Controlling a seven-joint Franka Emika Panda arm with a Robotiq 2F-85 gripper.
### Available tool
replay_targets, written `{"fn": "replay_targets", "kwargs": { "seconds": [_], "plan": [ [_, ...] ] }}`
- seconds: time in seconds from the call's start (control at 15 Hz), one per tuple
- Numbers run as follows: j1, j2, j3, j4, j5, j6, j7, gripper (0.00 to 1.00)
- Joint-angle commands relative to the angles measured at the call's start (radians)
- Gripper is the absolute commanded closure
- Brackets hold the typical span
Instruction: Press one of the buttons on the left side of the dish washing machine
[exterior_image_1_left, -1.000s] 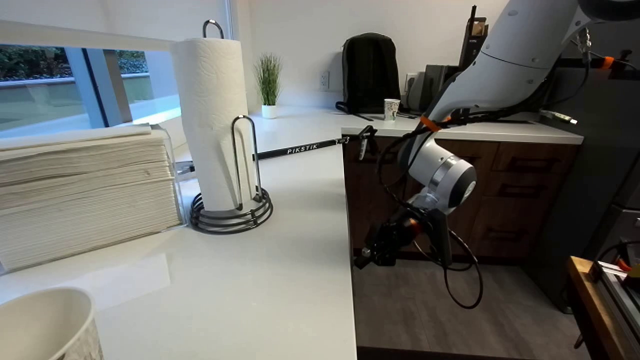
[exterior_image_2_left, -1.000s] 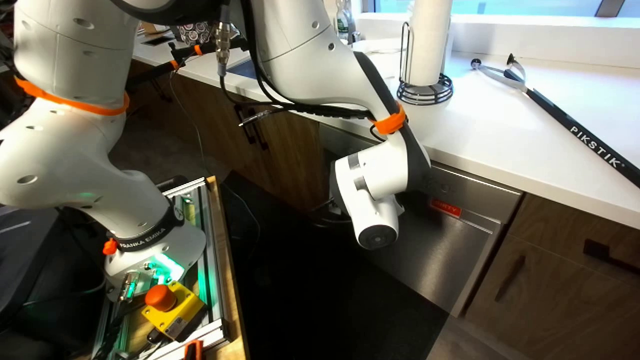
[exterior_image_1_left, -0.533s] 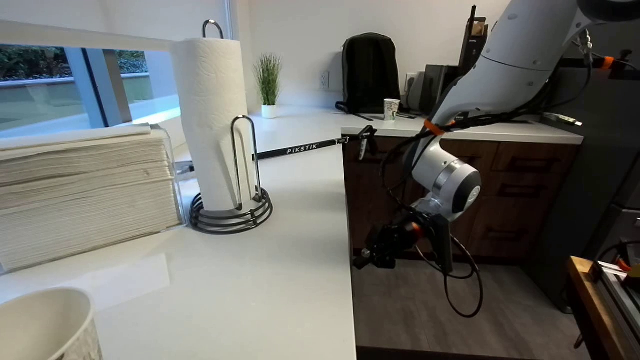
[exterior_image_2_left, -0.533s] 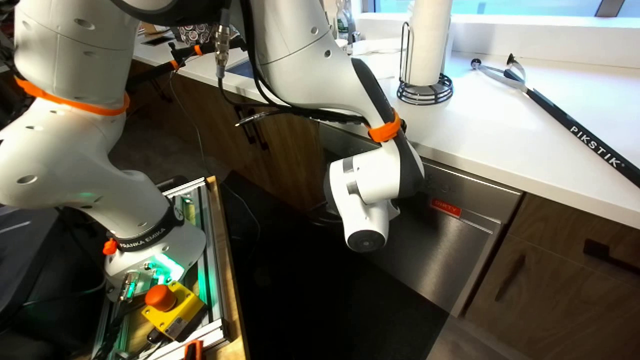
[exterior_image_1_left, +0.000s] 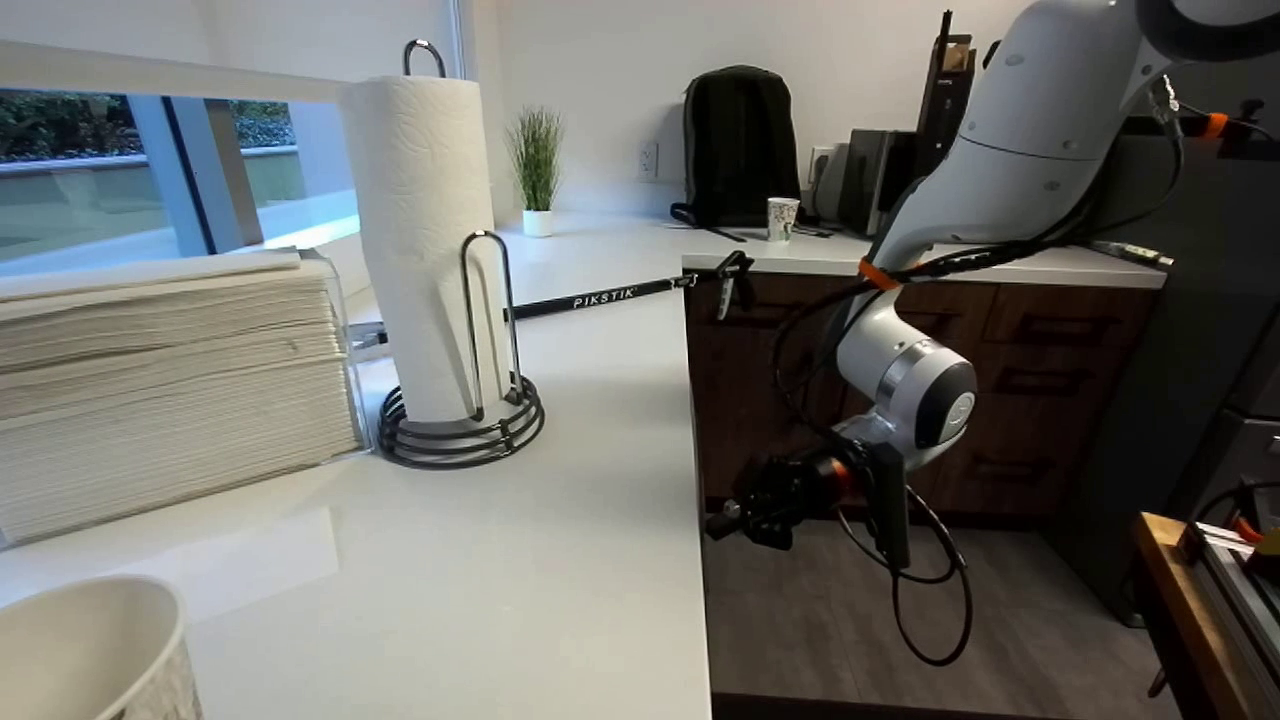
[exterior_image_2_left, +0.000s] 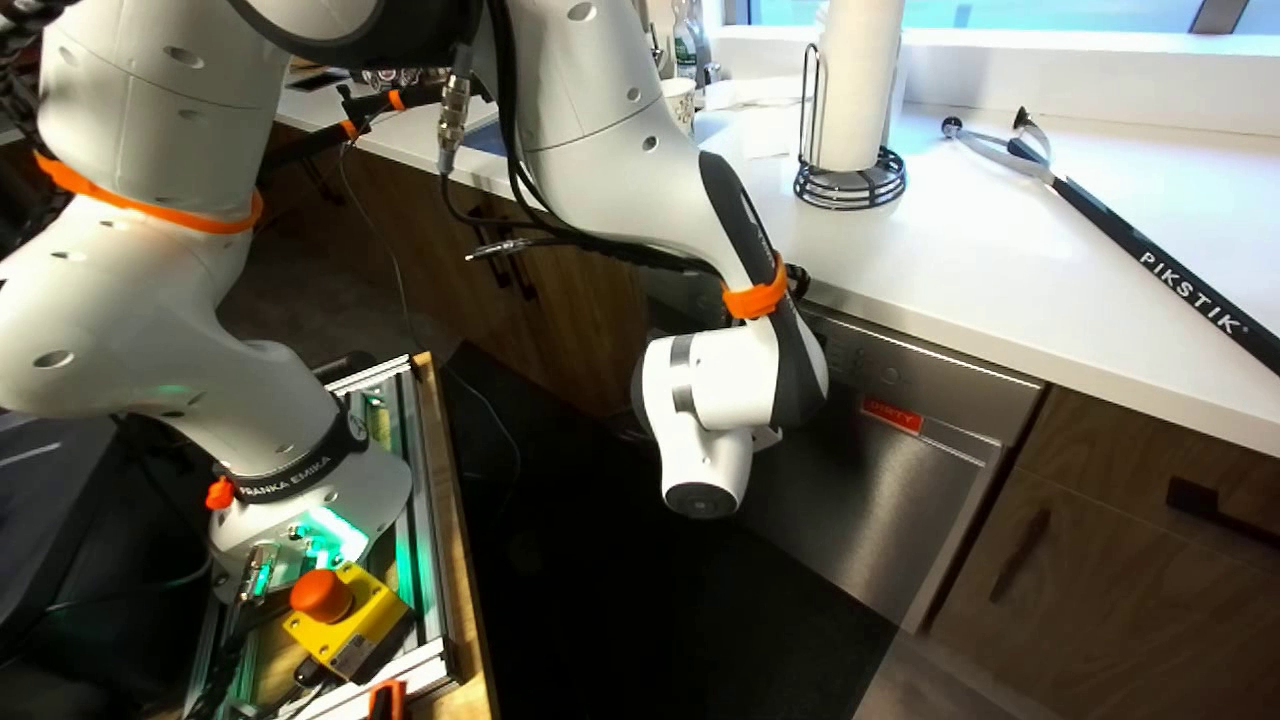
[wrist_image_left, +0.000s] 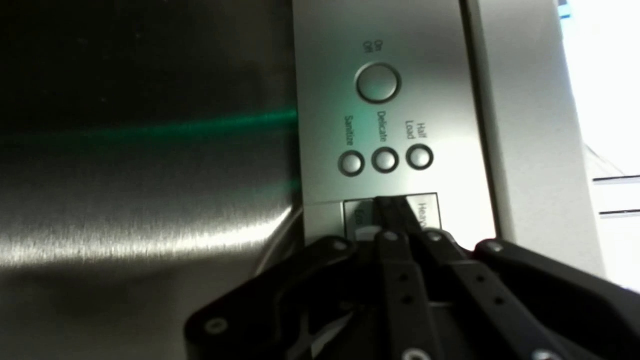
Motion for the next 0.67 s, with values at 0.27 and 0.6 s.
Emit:
{"fn": "replay_targets", "kwargs": {
  "seconds": [0.27,0.6],
  "plan": [
    [0.065,0.046,0.025,0.093,0.112,0.027,0.035,1.0],
    [0.09,-0.019,-0.039,0.009,0.009,0.053,0.012,1.0]
  ]
}}
